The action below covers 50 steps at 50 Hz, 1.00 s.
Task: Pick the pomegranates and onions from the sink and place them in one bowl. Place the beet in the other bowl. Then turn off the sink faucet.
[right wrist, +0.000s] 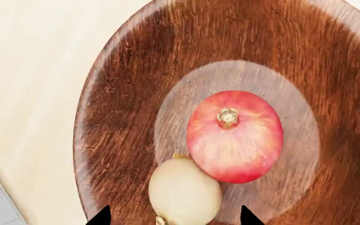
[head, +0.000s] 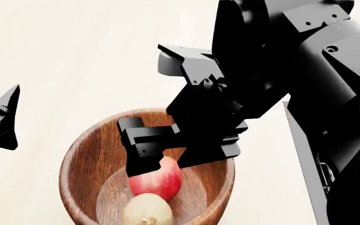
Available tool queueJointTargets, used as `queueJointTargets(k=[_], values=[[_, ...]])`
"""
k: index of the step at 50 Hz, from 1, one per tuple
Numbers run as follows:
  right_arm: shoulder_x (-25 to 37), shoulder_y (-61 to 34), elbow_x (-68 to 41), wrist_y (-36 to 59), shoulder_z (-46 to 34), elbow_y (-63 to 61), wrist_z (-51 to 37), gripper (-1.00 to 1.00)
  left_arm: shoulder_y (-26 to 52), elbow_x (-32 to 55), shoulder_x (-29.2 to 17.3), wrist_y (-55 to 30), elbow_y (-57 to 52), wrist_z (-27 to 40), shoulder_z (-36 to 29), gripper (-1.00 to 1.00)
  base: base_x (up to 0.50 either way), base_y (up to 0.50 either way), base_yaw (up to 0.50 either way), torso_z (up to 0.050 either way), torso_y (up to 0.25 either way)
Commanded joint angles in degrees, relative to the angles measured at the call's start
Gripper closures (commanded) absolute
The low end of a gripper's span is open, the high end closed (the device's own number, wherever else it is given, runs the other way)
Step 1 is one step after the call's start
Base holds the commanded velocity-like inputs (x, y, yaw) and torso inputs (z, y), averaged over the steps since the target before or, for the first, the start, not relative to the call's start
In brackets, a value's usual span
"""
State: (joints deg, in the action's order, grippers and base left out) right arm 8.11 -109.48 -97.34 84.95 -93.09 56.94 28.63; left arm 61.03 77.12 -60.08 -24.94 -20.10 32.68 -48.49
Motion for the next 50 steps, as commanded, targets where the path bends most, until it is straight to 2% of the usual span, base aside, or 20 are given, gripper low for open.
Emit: queueJointTargets(k=[1, 3, 7, 11, 14, 17, 19, 20, 23, 25, 26, 29, 31, 32, 33, 35, 37, 39, 41, 50], values=[[-1.6, -5.3, 4.2, -2.3, -1.3, 2.1, 6.1, -1.0, 0.8, 2.3, 0.5, -1.1, 0.2, -1.6, 1.3, -1.0, 0.0, 0.0, 0.0, 0.0, 0.0], [-0.8, -6.3, 3.0, -2.5, -0.2, 1.7, 4.2, -1.0, 0.6, 2.3, 0.2, -1.0, 0.1, -1.7, 1.3, -1.0, 0.0, 0.0, 0.0, 0.0, 0.0], [5.1, -7.0, -5.3, -3.7, 5.9, -4.5, -10.3, -1.0, 1.0, 3.5, 0.4, -1.7, 0.3, -1.5, 1.3, -1.0, 0.0, 0.0, 0.0, 0.0, 0.0], [14.2, -6.5, -14.4, -10.4, 12.5, -17.1, -27.7, -1.0, 1.5, 3.2, 0.8, -2.3, 0.5, -1.4, 1.1, -1.0, 0.0, 0.0, 0.0, 0.0, 0.0], [22.8, -3.4, -19.2, -18.4, 17.0, -31.0, -38.9, -1.0, 1.7, 3.4, 1.4, -2.6, 0.7, -0.8, 1.1, -1.0, 0.0, 0.0, 0.0, 0.0, 0.0], [31.6, 1.6, -16.1, -26.9, 20.2, -46.6, -45.2, -1.0, 1.9, 3.8, 1.4, -3.0, 0.6, -0.4, 1.1, -1.0, 0.0, 0.0, 0.0, 0.0, 0.0], [37.5, 6.0, -9.6, -34.4, 22.0, -56.7, -48.6, -1.0, 2.0, 4.5, 1.2, -3.1, 0.7, -0.1, 1.3, -1.0, 0.0, 0.0, 0.0, 0.0, 0.0], [38.9, 7.1, -7.5, -35.3, 21.7, -59.5, -49.5, -1.0, 1.9, 4.2, 1.3, -3.0, 0.8, 0.0, 1.2, -1.0, 0.0, 0.0, 0.0, 0.0, 0.0], [45.7, 16.4, -2.1, -47.9, 23.9, -70.9, -56.0, -1.0, 1.4, 3.5, 1.9, -2.8, 0.7, 0.6, 0.8, -1.0, 0.0, 0.0, 0.0, 0.0, 0.0], [49.7, 24.6, 7.2, -61.1, 25.6, -77.1, -58.6, -1.0, 0.5, 3.5, 1.8, -2.0, 0.7, 0.7, 0.9, -1.0, 0.0, 0.0, 0.0, 0.0, 0.0], [50.1, 25.9, 7.2, -62.6, 25.8, -77.7, -58.6, -1.0, 0.3, 3.5, 1.9, -1.8, 0.6, 0.8, 0.9, -1.0, 0.0, 0.0, 0.0, 0.0, 0.0], [52.0, 35.8, 16.5, -75.2, 25.6, -81.0, -61.3, -1.0, -0.3, 3.0, 2.5, -1.2, 0.3, 1.8, 0.8, -1.0, 0.0, 0.0, 0.0, 0.0, 0.0], [52.3, 37.2, 24.0, -75.9, 24.2, -82.4, -62.3, -1.0, -0.7, 2.2, 2.7, -0.3, 0.1, 2.5, 1.0, -1.0, 0.0, 0.0, 0.0, 0.0, 0.0], [52.0, 36.5, 21.1, -71.6, 22.6, -82.1, -62.0, -1.0, -1.2, 2.1, 3.0, 0.2, 0.1, 3.0, 1.0, -1.0, 0.0, 0.0, 0.0, 0.0, 0.0], [52.0, 36.9, 20.8, -71.9, 22.6, -82.1, -61.0, -1.0, -1.5, 1.8, 3.0, 0.5, 0.0, 3.1, 1.0, -1.0, 0.0, 0.0, 0.0, 0.0, 0.0], [53.3, 38.1, 24.9, -76.4, 24.1, -83.4, -64.6, -1.0, -2.8, 1.5, 2.7, 2.2, 0.0, 3.0, 1.4, -1.0, 0.0, 0.0, 0.0, 0.0, 0.0], [54.1, 38.9, 25.9, -79.1, 24.8, -84.6, -63.1, -1.0, -4.0, 0.8, 2.9, 3.5, -0.1, 3.0, 1.4, -1.0, 0.0, 0.0, 0.0, 0.0, 0.0], [55.3, 43.0, 24.2, -88.7, 27.0, -85.5, -61.9, -1.0, -5.3, 0.5, 2.7, 5.1, -0.7, 3.3, 1.7, -1.0, 0.0, 0.0, 0.0, 0.0, 0.0], [56.1, 42.7, 27.2, -86.8, 26.4, -87.2, -63.4, -1.0, -6.2, -0.3, 2.9, 5.9, -1.1, 3.6, 1.5, -1.0, 0.0, 0.0, 0.0, 0.0, 0.0], [57.9, 42.6, 24.5, -82.6, 25.0, -90.8, -65.0, -1.0, -5.3, -1.6, 3.5, 5.6, -1.3, 4.2, 1.5, -1.0, 0.0, 0.0, 0.0, 0.0, 0.0]])
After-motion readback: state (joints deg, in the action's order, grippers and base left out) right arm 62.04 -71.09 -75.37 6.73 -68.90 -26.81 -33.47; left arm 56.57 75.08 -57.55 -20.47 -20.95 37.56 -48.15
